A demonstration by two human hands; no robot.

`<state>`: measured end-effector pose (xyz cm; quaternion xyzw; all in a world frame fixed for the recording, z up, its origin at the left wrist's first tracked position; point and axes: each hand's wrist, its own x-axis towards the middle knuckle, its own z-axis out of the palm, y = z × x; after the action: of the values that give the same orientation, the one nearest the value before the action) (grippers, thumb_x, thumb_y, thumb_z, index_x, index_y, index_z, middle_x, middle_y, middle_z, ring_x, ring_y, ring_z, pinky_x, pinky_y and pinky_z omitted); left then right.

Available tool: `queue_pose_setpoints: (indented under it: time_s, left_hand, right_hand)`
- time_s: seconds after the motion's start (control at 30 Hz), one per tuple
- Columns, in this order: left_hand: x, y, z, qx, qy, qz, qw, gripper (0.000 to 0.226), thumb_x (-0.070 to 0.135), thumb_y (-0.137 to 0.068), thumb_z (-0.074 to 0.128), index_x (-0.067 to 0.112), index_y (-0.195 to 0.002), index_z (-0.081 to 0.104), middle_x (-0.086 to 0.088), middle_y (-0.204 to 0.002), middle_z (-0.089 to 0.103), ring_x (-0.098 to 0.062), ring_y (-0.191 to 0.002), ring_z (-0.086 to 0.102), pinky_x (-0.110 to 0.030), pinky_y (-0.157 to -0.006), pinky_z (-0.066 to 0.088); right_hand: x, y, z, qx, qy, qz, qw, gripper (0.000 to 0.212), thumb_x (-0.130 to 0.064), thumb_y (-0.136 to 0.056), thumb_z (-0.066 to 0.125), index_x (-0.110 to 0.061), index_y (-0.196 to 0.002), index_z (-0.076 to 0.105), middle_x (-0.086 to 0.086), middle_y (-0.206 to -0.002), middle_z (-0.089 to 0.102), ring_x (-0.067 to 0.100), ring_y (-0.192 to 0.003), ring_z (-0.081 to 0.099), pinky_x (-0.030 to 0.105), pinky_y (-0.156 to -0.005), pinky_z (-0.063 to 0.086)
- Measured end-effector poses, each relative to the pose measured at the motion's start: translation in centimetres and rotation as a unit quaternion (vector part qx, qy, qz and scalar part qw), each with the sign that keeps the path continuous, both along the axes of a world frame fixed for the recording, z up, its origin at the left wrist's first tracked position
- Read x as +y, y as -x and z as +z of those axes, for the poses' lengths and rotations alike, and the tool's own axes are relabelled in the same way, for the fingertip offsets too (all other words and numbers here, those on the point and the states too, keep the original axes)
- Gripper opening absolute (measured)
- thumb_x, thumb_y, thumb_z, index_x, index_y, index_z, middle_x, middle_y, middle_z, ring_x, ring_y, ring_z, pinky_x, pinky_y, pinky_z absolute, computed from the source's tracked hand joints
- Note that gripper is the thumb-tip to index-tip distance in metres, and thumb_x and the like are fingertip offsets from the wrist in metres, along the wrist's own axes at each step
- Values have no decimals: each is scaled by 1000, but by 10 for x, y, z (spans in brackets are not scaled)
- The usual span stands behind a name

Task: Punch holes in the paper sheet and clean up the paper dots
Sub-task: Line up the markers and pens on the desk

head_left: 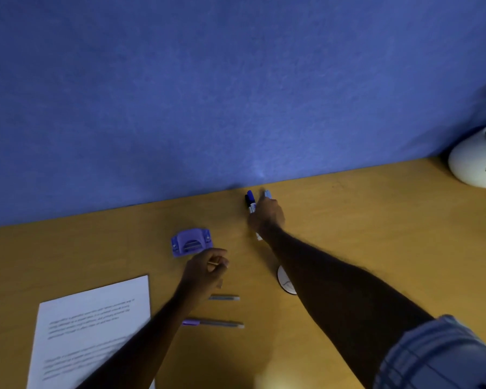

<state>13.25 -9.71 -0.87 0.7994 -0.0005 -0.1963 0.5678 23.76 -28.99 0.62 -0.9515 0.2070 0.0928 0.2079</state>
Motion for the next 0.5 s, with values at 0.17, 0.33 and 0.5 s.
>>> queue_pose_setpoints:
  time_s: [0.17, 0.33, 0.5]
  left_hand:
    - [3, 2, 0, -11, 0, -11, 1000, 23, 18, -89, 65, 23, -111, 64, 1, -98, 68, -12, -88, 68, -33, -67, 61]
    - [4, 2, 1, 1, 19, -14, 1000, 25, 19, -89, 65, 20, -114, 63, 0, -100, 67, -12, -90, 67, -35, -66, 61]
    - [7, 2, -1, -10, 14, -16, 1000, 25, 17, -89, 65, 20, -114, 63, 2, -100, 66, -4, -89, 66, -24, -65, 58]
  right_hand:
    - [4, -4, -5, 2, 58, 23, 998, 29, -23, -94, 55, -13, -121, 57, 11, -115, 65, 27, -104, 63, 38, -85, 55]
    - [2, -4, -5, 3, 96, 29, 995, 30, -30, -96, 54, -12, -120, 59, 9, -116, 65, 26, -103, 64, 36, -82, 54]
    - [0, -5, -6, -7, 83, 23, 996, 39, -35, -97, 52, -9, -126, 54, 11, -118, 63, 27, -105, 64, 38, -85, 54]
